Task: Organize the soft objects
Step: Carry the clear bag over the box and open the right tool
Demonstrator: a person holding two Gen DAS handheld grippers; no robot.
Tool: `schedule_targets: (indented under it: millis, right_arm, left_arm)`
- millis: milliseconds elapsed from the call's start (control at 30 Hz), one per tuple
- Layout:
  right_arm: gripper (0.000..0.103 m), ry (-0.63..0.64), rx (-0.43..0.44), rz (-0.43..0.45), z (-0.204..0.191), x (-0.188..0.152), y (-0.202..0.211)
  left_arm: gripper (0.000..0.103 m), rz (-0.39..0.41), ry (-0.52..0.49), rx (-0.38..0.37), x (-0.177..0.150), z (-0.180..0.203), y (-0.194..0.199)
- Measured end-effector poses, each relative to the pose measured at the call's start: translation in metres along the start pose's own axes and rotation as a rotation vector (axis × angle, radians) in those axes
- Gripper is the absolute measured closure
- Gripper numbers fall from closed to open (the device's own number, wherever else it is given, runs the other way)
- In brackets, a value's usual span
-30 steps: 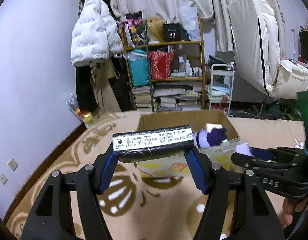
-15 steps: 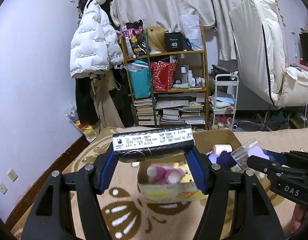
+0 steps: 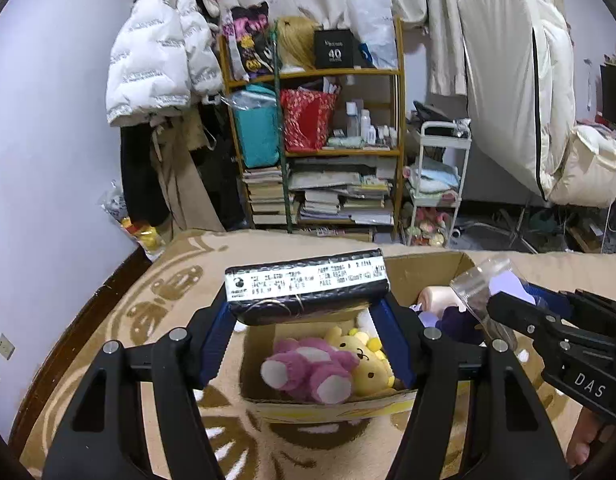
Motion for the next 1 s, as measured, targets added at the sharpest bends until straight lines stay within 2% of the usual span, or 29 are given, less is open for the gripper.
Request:
schedule_targets:
  millis: [233,367,433,567,733,833,1000]
  right_arm:
    - [0.068,-0.027,0.033,-0.011,0.006,-0.002,-0.02]
    - [0.067,-0.054,0.059,-0.027,0.012,-0.007,-0.025]
    - [0.067,-0.063,0.058,-0.03,0.015,-0.008,-0.027]
    - [0.067,-0.072,0.055,-0.025,0.018,-0.008,-0.023]
    - [0.067,-0.073,0.053,-0.008,0.019,-0.006,-0.013]
    - [0.062,-0.062,0.046,0.004,0.016,-0.006,-0.006]
    - [0.047,-0.045,0.037,0.036,0.013,-0.004,0.013]
  left_arm:
    - [0.037,-0.042,-0.004,-0.006,-0.008,0.006,-0.021]
    - [0.022,-0.058,0.001,0.011,-0.012,0.002,-0.026]
    - [0.021,-0.059,0.003,0.019,-0.014,0.001,-0.026]
    - [0.01,-0.064,0.006,0.051,-0.017,-0.005,-0.021]
    - [0.004,-0.054,0.012,0.074,-0.021,-0.015,-0.006]
    - [0.003,-0.044,0.025,0.086,-0.024,-0.02,0.007]
    - [0.002,-0.013,0.043,0.1,-0.026,-0.028,0.032]
Point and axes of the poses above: each gripper's, at about its wrist camera, not at the fingertips, and y roughly against the way its jaws point, z to its right, x to its top, the point moved 6 cm from there along -y, roughly the way its jaws point, and after that the axes turned 4 degrees about -y, right-handed, at the moved point
